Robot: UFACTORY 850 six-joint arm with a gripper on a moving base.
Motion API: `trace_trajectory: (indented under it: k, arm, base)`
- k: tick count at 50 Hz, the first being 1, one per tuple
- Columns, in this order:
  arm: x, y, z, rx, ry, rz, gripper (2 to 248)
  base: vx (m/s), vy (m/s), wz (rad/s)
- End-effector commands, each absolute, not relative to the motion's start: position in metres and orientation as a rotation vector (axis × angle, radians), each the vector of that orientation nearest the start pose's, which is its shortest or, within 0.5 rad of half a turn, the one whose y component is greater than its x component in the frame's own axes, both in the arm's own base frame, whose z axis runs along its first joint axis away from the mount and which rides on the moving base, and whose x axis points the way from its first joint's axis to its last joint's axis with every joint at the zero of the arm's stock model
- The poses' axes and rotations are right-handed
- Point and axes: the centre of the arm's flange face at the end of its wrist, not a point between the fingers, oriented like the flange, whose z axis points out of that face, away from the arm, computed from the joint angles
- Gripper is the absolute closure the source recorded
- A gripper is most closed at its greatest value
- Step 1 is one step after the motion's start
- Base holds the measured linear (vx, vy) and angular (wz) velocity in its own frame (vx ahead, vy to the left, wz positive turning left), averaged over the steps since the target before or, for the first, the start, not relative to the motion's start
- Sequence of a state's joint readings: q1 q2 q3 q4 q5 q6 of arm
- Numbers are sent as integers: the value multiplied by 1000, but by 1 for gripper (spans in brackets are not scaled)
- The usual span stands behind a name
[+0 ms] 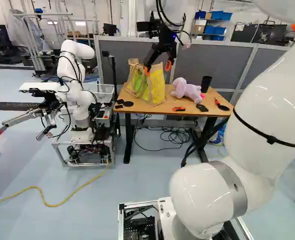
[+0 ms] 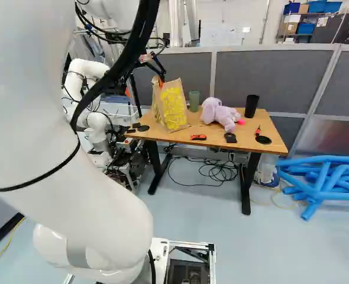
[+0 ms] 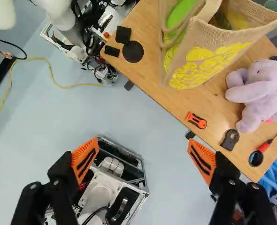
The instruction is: Pick up the bag on the ground and place it on the table
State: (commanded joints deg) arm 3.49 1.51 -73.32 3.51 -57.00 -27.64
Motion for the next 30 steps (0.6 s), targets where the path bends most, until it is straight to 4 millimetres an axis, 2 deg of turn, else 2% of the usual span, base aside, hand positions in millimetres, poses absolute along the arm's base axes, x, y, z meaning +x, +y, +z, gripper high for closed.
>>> trace_trajectory:
  k: [30]
  arm:
    - [465,28,652,-3027,-684,-675,3]
  base:
    - [0,0,0]
